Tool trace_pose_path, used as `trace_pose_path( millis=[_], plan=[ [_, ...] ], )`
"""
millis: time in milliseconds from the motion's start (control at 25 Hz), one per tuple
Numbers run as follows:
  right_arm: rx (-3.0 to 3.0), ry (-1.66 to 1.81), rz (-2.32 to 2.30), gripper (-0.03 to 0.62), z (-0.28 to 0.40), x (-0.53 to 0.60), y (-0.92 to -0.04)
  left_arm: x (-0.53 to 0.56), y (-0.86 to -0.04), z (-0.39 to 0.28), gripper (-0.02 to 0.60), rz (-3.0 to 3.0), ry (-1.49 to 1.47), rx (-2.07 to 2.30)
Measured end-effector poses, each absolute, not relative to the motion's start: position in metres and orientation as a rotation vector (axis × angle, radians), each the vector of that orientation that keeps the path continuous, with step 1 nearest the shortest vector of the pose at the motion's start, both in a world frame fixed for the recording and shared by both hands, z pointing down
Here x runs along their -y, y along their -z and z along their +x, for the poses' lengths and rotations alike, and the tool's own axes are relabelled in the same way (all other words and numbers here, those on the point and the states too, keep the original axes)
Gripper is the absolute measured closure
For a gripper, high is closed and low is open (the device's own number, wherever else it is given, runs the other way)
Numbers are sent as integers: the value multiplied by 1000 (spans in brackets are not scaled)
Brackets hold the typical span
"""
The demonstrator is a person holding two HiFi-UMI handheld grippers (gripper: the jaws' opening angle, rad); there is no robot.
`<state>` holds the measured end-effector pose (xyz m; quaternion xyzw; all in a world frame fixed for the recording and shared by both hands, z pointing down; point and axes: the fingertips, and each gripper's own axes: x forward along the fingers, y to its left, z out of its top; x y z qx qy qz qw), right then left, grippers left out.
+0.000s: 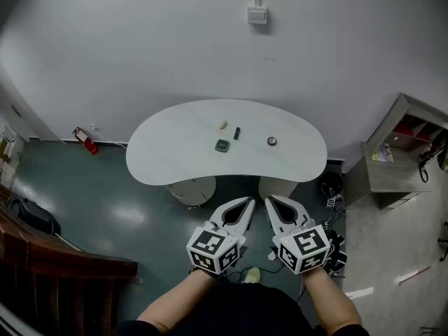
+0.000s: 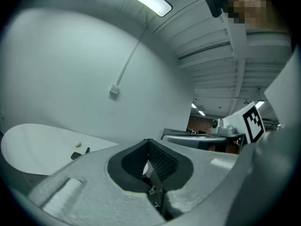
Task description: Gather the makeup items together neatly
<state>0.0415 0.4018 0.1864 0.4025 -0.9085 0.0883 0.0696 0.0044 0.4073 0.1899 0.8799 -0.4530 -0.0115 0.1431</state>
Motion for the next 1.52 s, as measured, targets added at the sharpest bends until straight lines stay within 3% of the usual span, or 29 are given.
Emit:
trace_pose_path(
  millis=[960, 1240, 1520],
  plan=[
    [2858, -249, 1161, 582, 46, -357, -164, -371, -180, -9, 572, 2533, 57, 1394],
    [2819, -407, 1187, 582, 82, -376, -198, -397, -211, 22, 572, 2494, 3, 1356],
    [2795, -461, 1223, 582, 71, -354, -214, -366, -218, 11, 572, 2482, -2, 1349]
  ],
)
